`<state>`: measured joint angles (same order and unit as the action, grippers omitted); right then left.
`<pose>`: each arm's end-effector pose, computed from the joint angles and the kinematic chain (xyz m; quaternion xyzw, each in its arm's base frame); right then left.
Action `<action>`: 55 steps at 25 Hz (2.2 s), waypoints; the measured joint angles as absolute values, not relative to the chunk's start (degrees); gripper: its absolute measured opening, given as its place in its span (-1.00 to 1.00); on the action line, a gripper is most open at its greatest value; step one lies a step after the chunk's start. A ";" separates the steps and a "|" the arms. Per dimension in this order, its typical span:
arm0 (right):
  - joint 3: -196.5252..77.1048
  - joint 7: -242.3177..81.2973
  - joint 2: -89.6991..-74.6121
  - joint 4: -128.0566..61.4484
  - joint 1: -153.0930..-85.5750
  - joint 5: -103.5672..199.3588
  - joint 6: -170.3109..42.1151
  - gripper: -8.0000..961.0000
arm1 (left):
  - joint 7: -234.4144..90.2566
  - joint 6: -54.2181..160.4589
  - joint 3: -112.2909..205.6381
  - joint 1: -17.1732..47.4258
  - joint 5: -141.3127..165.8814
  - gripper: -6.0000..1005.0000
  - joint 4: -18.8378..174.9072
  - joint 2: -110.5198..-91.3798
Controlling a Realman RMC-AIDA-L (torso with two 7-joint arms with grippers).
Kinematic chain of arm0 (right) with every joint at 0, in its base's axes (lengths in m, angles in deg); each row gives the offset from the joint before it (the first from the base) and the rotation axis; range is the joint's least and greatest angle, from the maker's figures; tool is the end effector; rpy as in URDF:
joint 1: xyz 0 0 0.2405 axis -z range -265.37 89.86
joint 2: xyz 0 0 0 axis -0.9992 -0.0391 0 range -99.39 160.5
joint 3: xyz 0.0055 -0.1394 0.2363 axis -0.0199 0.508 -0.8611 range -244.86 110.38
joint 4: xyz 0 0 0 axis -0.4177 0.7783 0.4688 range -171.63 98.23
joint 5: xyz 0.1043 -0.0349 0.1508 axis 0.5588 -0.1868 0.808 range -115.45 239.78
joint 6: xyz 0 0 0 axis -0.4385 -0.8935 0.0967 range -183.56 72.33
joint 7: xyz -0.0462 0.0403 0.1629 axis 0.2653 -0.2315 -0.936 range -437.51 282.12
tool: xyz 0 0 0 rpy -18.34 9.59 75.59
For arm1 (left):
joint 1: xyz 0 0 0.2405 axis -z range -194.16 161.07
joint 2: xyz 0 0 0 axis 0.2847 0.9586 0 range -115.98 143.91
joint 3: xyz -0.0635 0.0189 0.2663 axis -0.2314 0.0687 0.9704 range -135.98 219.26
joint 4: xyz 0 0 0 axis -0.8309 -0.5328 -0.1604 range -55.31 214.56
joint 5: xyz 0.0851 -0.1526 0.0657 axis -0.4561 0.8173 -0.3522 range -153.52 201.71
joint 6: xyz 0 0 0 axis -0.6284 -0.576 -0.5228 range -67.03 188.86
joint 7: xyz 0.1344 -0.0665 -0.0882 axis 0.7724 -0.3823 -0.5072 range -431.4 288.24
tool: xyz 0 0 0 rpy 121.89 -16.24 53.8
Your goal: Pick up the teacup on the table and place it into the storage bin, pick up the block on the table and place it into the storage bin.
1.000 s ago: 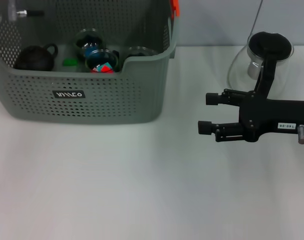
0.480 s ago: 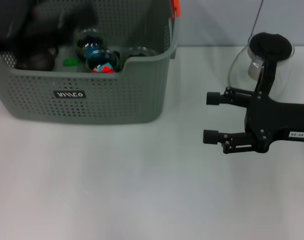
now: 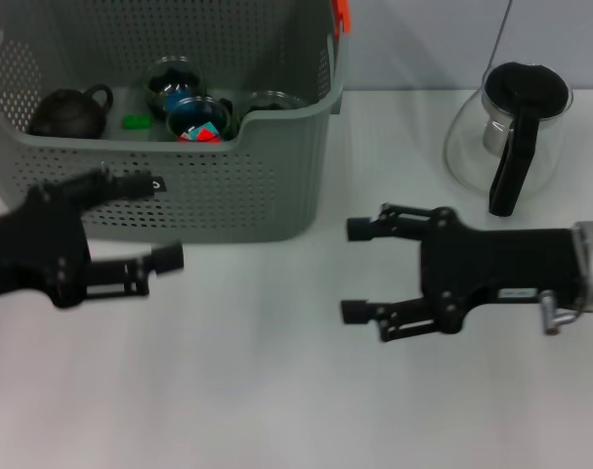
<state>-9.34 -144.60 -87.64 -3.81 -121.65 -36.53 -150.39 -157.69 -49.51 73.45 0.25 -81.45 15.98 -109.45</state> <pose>0.1903 0.3106 -0.0588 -0.9529 0.0526 0.2979 0.0233 -0.2407 0.2635 0.0342 -0.9168 -0.1668 -0.3250 0.1614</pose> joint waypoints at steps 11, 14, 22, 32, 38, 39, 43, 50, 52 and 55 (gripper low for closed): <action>-4.68 -144.67 -89.72 -9.17 -126.87 -41.01 -139.48 0.96 | -152.56 -41.95 73.54 2.27 -96.12 0.86 22.26 -108.92; -2.86 -144.94 -89.79 -9.35 -127.17 -40.92 -136.93 0.96 | -151.05 -38.01 73.41 3.83 -98.42 0.86 27.03 -108.26; -1.30 -144.51 -90.09 -11.81 -128.51 -40.64 -132.07 0.96 | -149.04 -34.09 73.92 5.57 -100.56 0.86 31.48 -108.00; -0.36 -142.33 -90.37 -13.79 -129.69 -40.26 -129.81 0.96 | -147.28 -33.91 74.97 6.00 -101.77 0.86 33.09 -107.78; -0.35 -139.87 -90.33 -14.67 -129.66 -38.49 -129.71 0.96 | -147.68 -34.27 75.43 6.84 -103.58 0.86 33.75 -107.76; -0.35 -139.87 -90.29 -14.66 -129.62 -38.46 -129.70 0.96 | -147.69 -34.29 75.43 6.92 -103.59 0.86 33.79 -107.76; -0.35 -139.84 -90.23 -14.67 -129.58 -38.43 -129.51 0.96 | -147.69 -34.32 75.46 7.12 -103.61 0.86 33.83 -107.76; -0.36 -139.83 -90.20 -14.66 -129.69 -38.38 -129.13 0.96 | -147.75 -34.32 75.48 7.34 -103.61 0.86 33.84 -107.70; -0.35 -139.83 -90.20 -14.68 -129.74 -38.38 -128.87 0.96 | -147.77 -34.15 75.47 7.35 -103.61 0.86 33.84 -107.68; -0.36 -139.83 -90.20 -14.71 -129.76 -38.38 -128.73 0.96 | -147.78 -33.98 75.48 7.36 -103.61 0.86 33.84 -107.67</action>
<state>-0.36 -139.83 -90.20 -14.71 -129.76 -38.38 -128.73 -147.78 -33.98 75.48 7.36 -103.61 33.84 -107.67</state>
